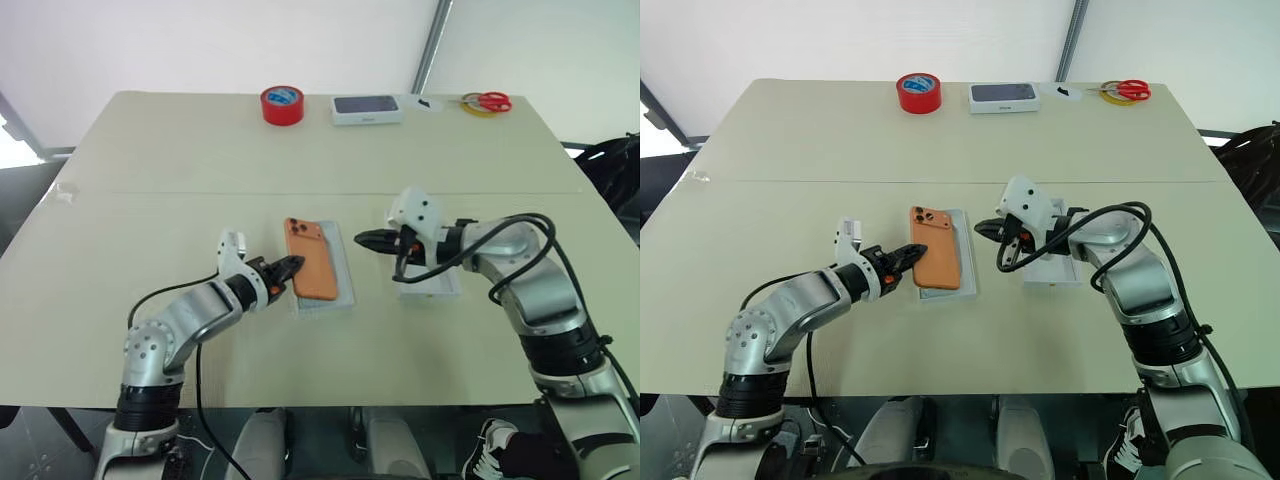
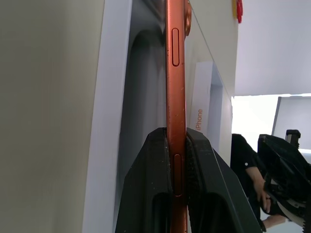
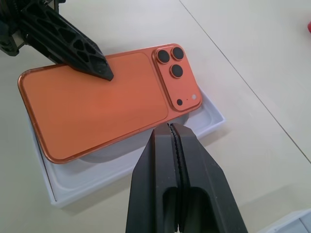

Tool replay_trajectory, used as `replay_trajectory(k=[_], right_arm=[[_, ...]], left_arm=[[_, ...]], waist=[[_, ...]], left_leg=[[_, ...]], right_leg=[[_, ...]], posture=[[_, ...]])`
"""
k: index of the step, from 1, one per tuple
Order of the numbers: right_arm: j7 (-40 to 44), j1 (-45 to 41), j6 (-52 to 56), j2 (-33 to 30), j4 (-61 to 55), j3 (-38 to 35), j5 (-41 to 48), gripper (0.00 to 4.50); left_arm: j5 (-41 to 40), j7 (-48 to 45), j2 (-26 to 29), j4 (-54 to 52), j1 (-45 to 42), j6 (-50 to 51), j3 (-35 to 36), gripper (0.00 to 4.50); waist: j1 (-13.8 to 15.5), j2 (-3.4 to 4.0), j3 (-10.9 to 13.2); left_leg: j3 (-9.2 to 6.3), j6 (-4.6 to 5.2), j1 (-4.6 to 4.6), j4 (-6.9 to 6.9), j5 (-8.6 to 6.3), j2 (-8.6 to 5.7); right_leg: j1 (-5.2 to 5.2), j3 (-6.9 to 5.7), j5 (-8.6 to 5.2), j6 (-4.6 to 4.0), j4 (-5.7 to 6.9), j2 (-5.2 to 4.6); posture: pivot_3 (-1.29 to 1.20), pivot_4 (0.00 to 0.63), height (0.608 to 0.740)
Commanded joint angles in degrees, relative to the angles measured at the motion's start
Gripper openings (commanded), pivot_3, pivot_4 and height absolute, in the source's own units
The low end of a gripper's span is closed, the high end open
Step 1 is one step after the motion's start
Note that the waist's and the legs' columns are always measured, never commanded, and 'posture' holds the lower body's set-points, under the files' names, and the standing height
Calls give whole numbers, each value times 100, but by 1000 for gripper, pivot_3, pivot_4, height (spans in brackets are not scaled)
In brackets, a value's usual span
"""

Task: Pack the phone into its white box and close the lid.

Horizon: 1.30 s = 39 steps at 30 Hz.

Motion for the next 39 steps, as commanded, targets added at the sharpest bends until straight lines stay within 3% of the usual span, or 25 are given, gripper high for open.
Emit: replay_trajectory(k=[1,13,16,22,27,30,31,33,39], right_arm=[[-24,33,-152,-115,-99,-42,26,0],[-33,151,-212,-231,-59,-51,21,0],[-48,156,-248,-251,-21,-37,23,0],[-60,161,-275,-264,4,-38,24,0],[-93,132,-234,-320,57,43,-80,0],[-215,22,-207,-336,218,222,-320,0],[-253,-20,-205,-326,267,286,-394,0],[-283,-94,-186,-311,324,423,-518,0],[-515,-336,57,-175,503,916,-988,0]], left_arm=[[93,-100,-61,-13,-64,-16,-125,53],[397,-404,196,14,-113,189,-191,53],[353,-455,253,-26,-120,194,-167,1243],[-77,-558,557,-370,-72,192,-7,4168],[-232,-829,1329,-599,46,246,367,4168],[599,-1320,2109,-660,-3,445,564,4168],[920,-1478,2358,-636,-15,542,513,3940],[1437,-1832,2713,-593,-72,714,400,3311],[3340,-2933,3179,-801,-556,1223,-629,185]], waist=[[-3,0,0],[-7,0,0],[-10,0,0],[-18,0,1],[-11,2,4],[-19,3,8],[-18,5,9],[-16,9,11],[-6,8,13]], left_leg=[[0,0,0,0,0,0],[-1,0,2,0,0,4],[0,1,2,-1,-1,5],[-2,1,2,0,-1,8],[-2,1,3,-2,-1,11],[-1,0,2,-2,-1,10],[1,0,2,-2,-1,10],[6,0,2,-3,-1,9],[5,3,-12,-9,-4,4]], right_leg=[[0,0,0,0,-1,1],[2,-1,0,0,-4,6],[3,0,0,1,-8,6],[3,-1,0,0,-8,6],[1,-2,0,0,-7,8],[0,-4,0,0,-7,9],[-1,-3,0,0,-7,9],[-2,-3,0,0,-10,9],[-3,-9,0,1,-31,9]], posture=[[0,150,740],[0,150,740],[0,150,740],[0,150,740],[0,150,740],[0,150,740],[0,150,740],[0,150,740],[0,150,740]])
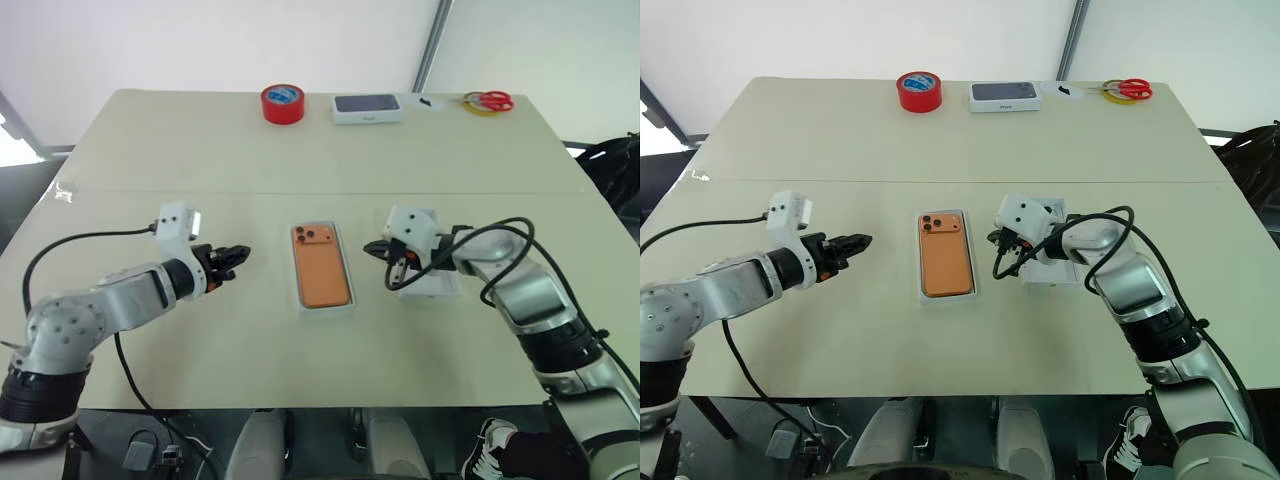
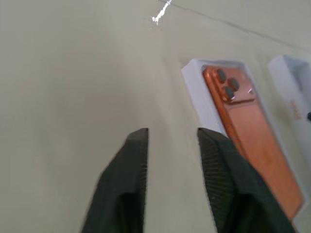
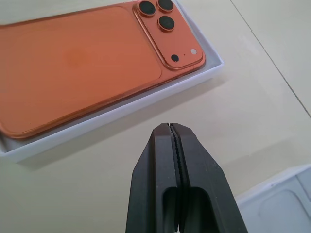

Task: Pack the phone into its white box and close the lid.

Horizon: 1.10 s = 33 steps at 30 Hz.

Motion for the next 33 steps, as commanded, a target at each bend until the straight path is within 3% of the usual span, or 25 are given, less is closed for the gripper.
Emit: replay_trajectory(k=[1,10,14,18,23,28,33], right_arm=[[-190,-188,173,70,18,211,-299,0],[-501,-289,100,272,-94,304,-618,0],[-314,-315,366,509,-600,136,-157,0],[-372,-346,772,975,-941,378,64,0],[-620,-504,971,1605,-600,831,-52,0],[-881,-750,923,2090,87,1161,-244,0],[-953,-892,872,2327,383,1328,-352,0]], left_arm=[[1017,-640,59,-331,-277,240,-592,42],[1869,-1324,-499,-109,-323,494,-523,42],[2706,-2272,-117,-345,178,-219,-372,42],[3134,-3881,57,-615,1148,-1543,346,42],[3965,-5479,452,-837,2303,-2779,744,42],[4391,-6095,479,-772,2790,-3332,973,42],[4551,-6128,251,-784,2839,-3431,1096,42]], waist=[[-9,0,0],[-29,-1,1],[-90,0,2],[-157,2,3],[-152,11,7],[-149,13,9],[-167,14,8]], left_leg=[[2,2,-1,-4,-1,-1],[4,3,-14,-13,-1,0],[4,2,-13,-13,-1,3],[4,1,-14,-15,-1,18],[10,0,-18,-18,-2,21],[7,0,-25,-16,-3,16],[4,1,-55,-17,-2,17]], right_leg=[[0,1,0,0,-5,0],[-17,1,1,3,-12,3],[-19,1,1,3,-10,5],[-25,0,1,1,-7,5],[-38,0,3,-6,-6,-4],[-42,-4,9,-13,-9,-16],[-71,-5,11,-13,-1,-13]], posture=[[0,150,740],[0,150,740],[0,150,740],[0,150,740],[0,150,740],[0,150,740],[0,150,740]])
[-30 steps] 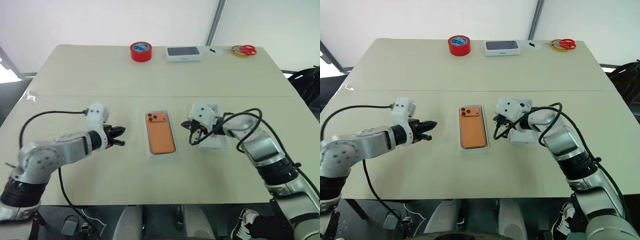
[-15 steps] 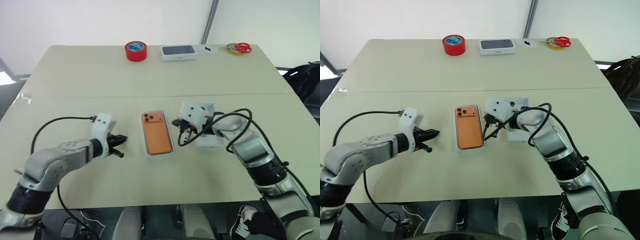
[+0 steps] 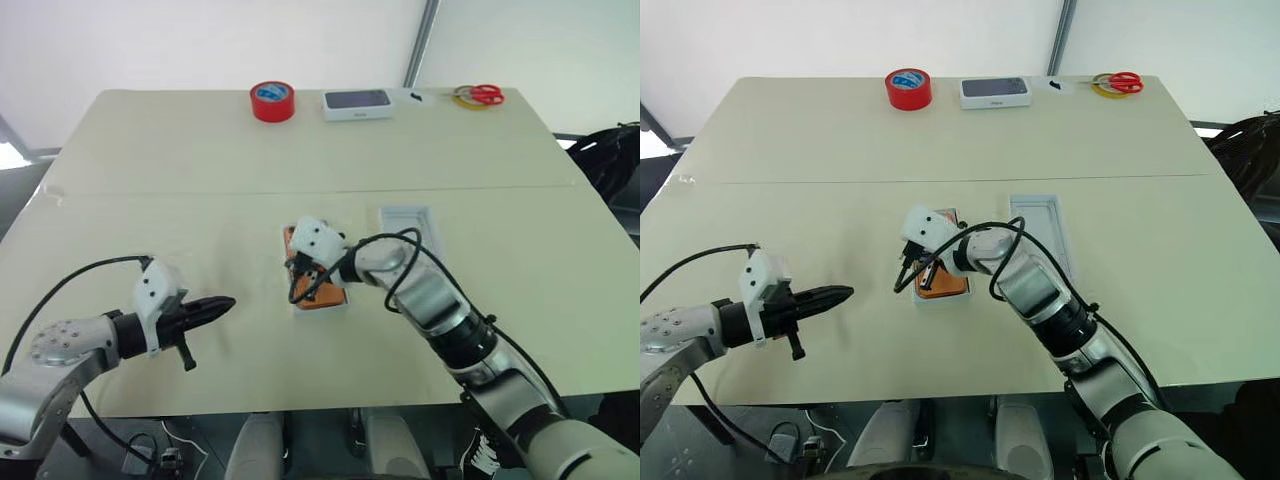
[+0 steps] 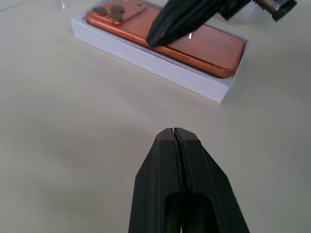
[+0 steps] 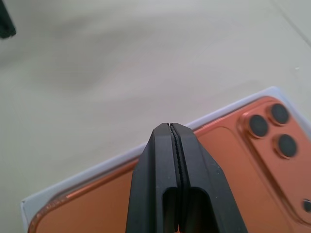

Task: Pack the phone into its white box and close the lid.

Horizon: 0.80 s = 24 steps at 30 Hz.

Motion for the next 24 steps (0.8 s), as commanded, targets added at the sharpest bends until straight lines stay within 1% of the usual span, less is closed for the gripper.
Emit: replay_trajectory(k=[1,6,16,19,22,24], right_arm=[[-70,-159,-113,92,71,92,-110,0],[-54,-142,-150,58,108,123,-193,0],[25,-101,-84,-217,-38,63,-247,0],[39,-88,-102,-219,-217,-88,-120,0],[114,-113,29,-345,-570,-468,127,0],[142,-126,196,-558,-758,-762,226,0]], left_arm=[[70,-51,-130,-196,53,-131,198,42],[120,-61,-283,-352,145,-70,241,42],[200,-110,-364,-319,97,-34,248,42],[233,-57,-405,-300,15,14,202,42],[216,355,-546,-244,-262,391,144,42],[6,761,-669,-148,-551,1028,122,42]], waist=[[-3,0,0],[3,-3,-2],[1,-4,-2],[-1,-5,-3],[17,-4,-3],[21,-5,-3]], left_leg=[[0,0,-6,0,1,0],[2,1,-13,4,2,-2],[-2,-1,-5,30,5,2],[-2,-1,-2,30,5,2],[-2,-1,-3,31,6,2],[-2,-1,-4,33,6,1]], right_leg=[[-7,0,1,1,3,1],[-13,-1,1,1,14,4],[-11,0,-1,2,52,11],[-11,0,-1,2,55,13],[-10,0,-1,4,56,13],[-8,0,2,9,56,13]], posture=[[0,150,740],[0,150,740],[0,150,740],[0,150,740],[0,150,740],[0,150,740]])
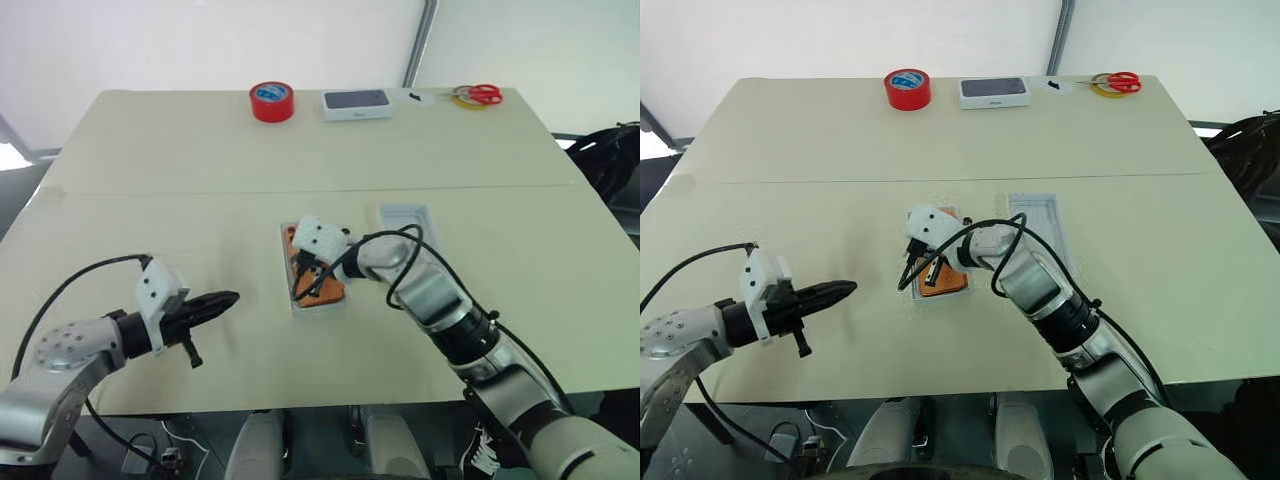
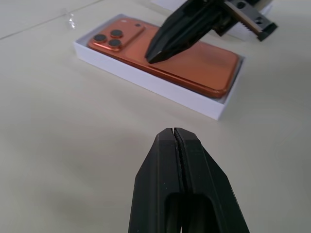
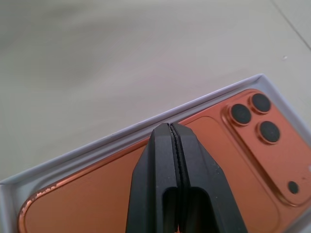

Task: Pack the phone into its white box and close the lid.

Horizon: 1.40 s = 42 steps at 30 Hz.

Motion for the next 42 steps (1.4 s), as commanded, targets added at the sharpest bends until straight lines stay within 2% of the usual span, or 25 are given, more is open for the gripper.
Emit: replay_trajectory(k=[1,5,9,17,23,32,37,42], right_arm=[[52,-100,208,-314,-574,-591,222,0],[60,16,241,-1087,-667,-683,-49,0],[174,259,-81,-1621,-616,-327,-294,0],[140,386,-262,-1356,-380,49,-470,0],[163,425,-288,-1226,-444,245,-591,0],[385,731,-35,-1577,-1073,-4,-490,0],[493,1101,348,-2018,-1672,-338,-420,0],[532,1746,740,-2649,-2209,-968,-331,0]], left_arm=[[-286,615,-161,58,-393,908,24,42],[-325,1167,-464,143,-869,1602,-122,42],[94,1436,-570,141,-1381,1975,-793,42],[901,1929,-1055,668,-2495,2531,-1968,42],[1070,1926,-1420,821,-2941,2841,-2332,42],[1236,1723,-2179,1111,-3557,2872,-2848,42],[1230,1557,-2703,1313,-3896,2931,-3101,42],[1348,1321,-3398,1805,-4318,2867,-3569,42]], waist=[[9,0,0],[12,-3,-2],[4,-6,-3],[0,-6,-3],[16,-7,-4],[168,-8,-4],[152,-8,-4],[179,-9,-3]], left_leg=[[-2,0,1,2,0,-1],[-5,1,7,3,0,-3],[-4,1,8,3,0,-14],[-4,1,34,2,0,-3],[-4,1,47,2,0,-5],[-6,1,60,5,0,-12],[-3,3,60,7,-1,-17],[-6,6,57,8,-3,-23]], right_leg=[[4,0,4,8,0,0],[14,-1,6,16,0,0],[15,-1,4,18,0,1],[33,8,5,18,3,27],[49,12,4,18,1,23],[68,12,-4,7,-1,13],[70,13,-5,13,-3,1],[72,10,-9,20,-4,-3]], posture=[[0,150,740],[0,150,740],[0,150,740],[0,150,740],[0,150,740],[0,150,740],[0,150,740],[0,150,740]])
